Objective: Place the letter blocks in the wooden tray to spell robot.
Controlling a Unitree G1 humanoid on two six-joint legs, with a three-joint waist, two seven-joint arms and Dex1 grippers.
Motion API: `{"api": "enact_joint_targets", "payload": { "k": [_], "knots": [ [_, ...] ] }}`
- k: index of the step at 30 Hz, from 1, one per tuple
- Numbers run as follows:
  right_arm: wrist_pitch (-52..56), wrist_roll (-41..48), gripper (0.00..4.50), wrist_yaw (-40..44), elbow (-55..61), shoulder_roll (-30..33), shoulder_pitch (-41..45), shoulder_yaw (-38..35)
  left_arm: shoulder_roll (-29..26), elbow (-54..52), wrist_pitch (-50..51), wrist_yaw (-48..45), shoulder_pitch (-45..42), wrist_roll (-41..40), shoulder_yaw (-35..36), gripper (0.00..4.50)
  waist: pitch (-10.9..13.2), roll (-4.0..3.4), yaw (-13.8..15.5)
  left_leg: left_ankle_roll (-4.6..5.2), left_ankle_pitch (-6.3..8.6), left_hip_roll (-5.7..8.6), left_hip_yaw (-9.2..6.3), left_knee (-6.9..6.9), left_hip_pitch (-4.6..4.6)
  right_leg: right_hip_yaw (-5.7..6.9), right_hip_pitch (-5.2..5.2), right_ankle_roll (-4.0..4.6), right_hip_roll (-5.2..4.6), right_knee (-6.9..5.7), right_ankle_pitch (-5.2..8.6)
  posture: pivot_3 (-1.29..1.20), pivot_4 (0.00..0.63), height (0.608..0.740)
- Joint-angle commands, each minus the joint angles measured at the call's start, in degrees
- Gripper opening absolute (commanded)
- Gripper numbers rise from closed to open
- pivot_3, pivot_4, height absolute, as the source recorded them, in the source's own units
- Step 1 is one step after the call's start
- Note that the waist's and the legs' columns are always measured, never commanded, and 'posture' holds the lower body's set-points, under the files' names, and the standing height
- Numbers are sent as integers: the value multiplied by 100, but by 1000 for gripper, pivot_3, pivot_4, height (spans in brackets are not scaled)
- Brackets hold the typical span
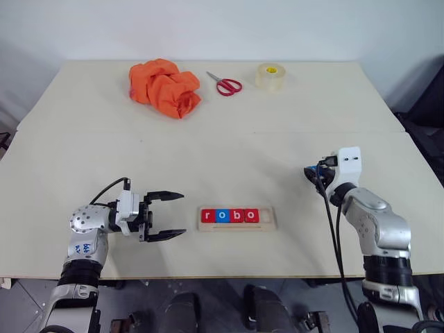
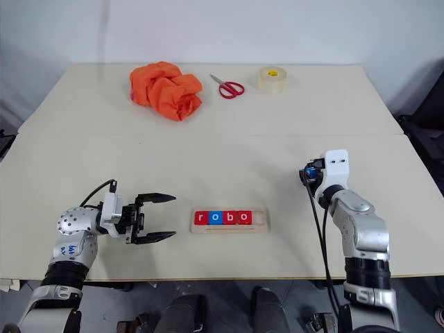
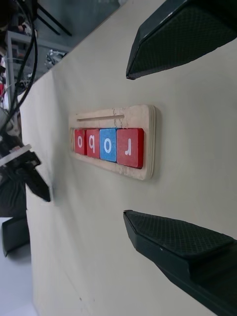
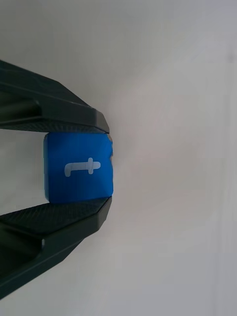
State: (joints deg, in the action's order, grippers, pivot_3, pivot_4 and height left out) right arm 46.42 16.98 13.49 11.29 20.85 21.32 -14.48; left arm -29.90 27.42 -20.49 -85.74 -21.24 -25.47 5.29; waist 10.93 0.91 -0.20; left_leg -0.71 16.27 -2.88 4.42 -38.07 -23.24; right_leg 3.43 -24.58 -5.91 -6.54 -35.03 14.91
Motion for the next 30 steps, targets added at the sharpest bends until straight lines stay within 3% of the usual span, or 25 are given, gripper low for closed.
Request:
{"api": "enact_joint_targets", "payload": {
  "k": [1,6,15,19,24,30],
  "knots": [
    [909,264,1467,-540,1504,-308,-337,-194,-69,-96,29,-118,14,-74,22,4500,0,0,0,0,0,0,-1,1,0,0,0,1,0,1,1,0,150,740],
    [1949,205,1467,-1280,2990,-1009,-1162,-117,-68,-17,40,-210,-49,-77,-11,4500,-1,-1,4,-1,1,-1,-8,4,-1,4,1,7,0,3,4,0,150,740],
    [2282,217,1467,-1358,3501,-1142,-1839,2,-79,8,98,-288,-144,-84,-82,4500,-1,0,-7,0,1,2,-11,3,-1,5,3,7,1,4,4,0,150,740],
    [2292,236,2805,-1256,3582,-1036,-1931,77,-83,-4,107,-288,-155,-87,-99,4500,-1,0,-4,0,1,0,-12,4,0,5,2,8,4,4,5,0,150,740],
    [2143,295,4489,-789,3594,-459,-1857,164,-73,-9,100,-269,-167,-92,-116,4500,-1,0,-3,0,1,2,-12,4,-1,5,4,8,1,7,5,0,150,740],
    [1653,524,4489,533,3332,1007,-1729,355,-25,-19,69,-219,-163,-83,-131,4500,0,0,-1,0,1,2,-13,4,-1,6,3,8,2,12,5,0,150,740]
  ]
}}
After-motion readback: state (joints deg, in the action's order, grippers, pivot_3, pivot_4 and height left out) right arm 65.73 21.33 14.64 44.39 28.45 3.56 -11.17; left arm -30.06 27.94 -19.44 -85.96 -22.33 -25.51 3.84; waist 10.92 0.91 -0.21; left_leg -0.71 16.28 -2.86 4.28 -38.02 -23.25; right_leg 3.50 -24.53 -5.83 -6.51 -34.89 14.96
